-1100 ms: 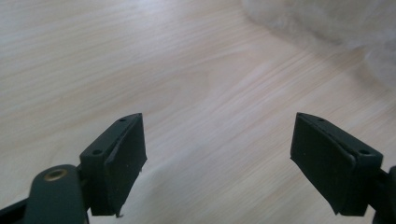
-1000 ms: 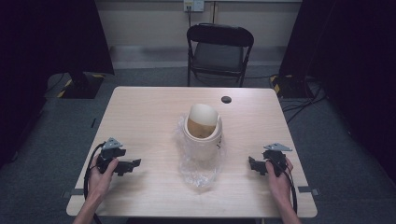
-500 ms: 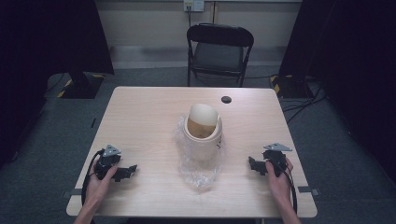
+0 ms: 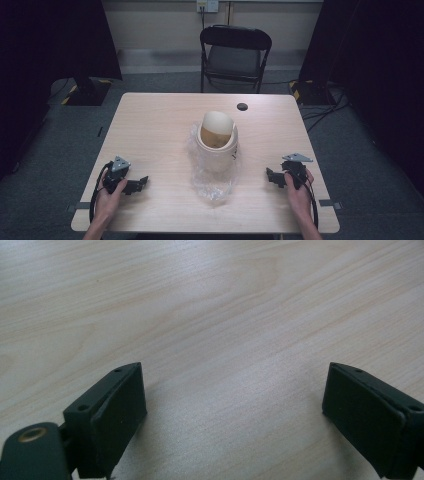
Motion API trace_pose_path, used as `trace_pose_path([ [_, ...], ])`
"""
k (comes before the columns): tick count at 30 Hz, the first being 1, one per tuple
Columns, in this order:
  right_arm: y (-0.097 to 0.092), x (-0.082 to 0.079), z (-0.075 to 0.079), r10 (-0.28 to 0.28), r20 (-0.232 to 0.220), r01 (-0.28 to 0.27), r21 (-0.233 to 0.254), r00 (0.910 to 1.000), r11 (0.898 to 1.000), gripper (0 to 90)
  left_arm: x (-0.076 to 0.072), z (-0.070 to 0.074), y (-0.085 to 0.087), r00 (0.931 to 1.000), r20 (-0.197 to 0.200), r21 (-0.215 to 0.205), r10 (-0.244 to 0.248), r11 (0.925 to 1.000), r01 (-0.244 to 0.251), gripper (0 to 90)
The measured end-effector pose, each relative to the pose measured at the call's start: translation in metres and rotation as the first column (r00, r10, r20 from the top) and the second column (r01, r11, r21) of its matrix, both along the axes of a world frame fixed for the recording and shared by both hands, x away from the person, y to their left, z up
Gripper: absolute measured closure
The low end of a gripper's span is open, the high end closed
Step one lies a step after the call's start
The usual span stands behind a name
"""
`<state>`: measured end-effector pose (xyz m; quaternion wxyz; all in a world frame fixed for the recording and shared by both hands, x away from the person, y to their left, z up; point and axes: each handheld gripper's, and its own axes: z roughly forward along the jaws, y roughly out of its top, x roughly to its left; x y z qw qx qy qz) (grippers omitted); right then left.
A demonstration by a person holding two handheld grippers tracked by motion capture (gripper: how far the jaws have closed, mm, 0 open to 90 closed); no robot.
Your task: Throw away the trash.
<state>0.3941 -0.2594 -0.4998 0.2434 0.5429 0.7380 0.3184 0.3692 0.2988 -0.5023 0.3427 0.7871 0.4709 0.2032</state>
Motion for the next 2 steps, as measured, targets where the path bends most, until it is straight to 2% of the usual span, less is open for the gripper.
trace_pose_path([
  [2,0.0001,-0.0001,0.0000,-0.001,0.000,0.001,-0.002,1.0000,1.000,12.6,0.0002,-0.0001,-0.0003,1.0000,0.001,-0.002,0.002,1.0000,-0.002,9.2],
])
